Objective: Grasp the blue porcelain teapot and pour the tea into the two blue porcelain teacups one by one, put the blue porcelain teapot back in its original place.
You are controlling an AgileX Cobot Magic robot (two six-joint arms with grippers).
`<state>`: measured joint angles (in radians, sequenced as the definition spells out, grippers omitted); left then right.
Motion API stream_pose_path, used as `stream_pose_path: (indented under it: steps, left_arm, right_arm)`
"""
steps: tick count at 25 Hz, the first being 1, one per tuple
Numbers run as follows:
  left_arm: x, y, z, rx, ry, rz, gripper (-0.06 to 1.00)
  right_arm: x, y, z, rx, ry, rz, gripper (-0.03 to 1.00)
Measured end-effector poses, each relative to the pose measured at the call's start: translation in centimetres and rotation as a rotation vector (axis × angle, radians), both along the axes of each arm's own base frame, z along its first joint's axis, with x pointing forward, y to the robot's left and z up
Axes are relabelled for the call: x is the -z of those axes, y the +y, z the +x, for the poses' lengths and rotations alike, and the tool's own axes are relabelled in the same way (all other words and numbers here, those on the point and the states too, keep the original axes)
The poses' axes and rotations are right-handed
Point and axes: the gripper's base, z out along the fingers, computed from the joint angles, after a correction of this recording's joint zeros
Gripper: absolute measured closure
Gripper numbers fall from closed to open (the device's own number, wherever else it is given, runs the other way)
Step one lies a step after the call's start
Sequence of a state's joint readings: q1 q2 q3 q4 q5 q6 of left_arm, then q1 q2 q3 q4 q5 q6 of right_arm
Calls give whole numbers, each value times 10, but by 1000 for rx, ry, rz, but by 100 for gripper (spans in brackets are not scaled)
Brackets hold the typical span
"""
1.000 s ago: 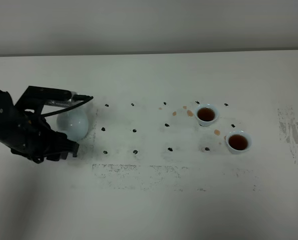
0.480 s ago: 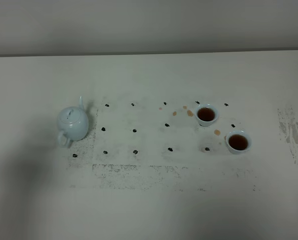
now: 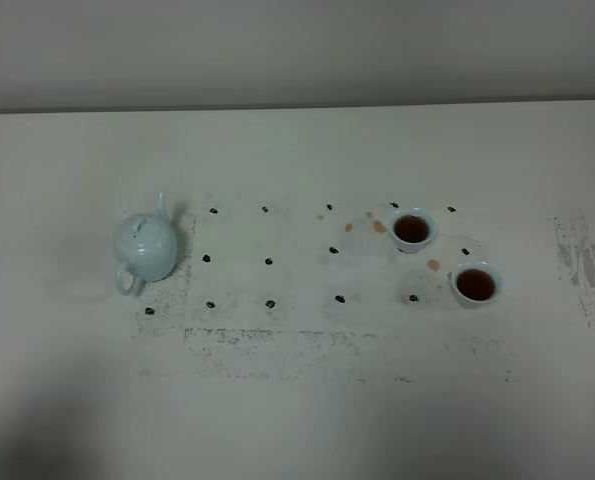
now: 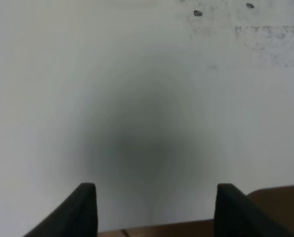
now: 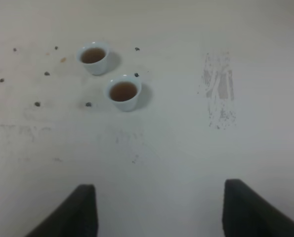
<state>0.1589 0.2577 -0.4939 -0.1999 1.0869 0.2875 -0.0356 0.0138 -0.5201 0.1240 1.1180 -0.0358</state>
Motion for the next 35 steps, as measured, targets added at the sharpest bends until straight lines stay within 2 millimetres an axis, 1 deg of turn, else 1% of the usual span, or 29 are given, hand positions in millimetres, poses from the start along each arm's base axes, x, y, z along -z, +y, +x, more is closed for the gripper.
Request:
stream_pose_path:
  steps: [4, 11, 18, 25, 35]
  left_arm:
    - [4, -6, -13, 34, -83, -22, 44]
    - [4, -9, -22, 104, -144, -10, 44]
    - [4, -10, -35, 114, -234, 11, 44]
    - [5, -9, -38, 198, -243, 9, 44]
    - [7, -8, -37, 205, -237, 8, 44]
  right_arm:
    - [0, 0, 0, -1, 0, 2, 44]
    - [0, 0, 0, -2, 0, 2, 44]
    - [0, 2, 0, -11, -1, 17, 44]
    - [0, 2, 0, -12, -1, 18, 44]
    - [0, 2, 0, -12, -1, 18, 44]
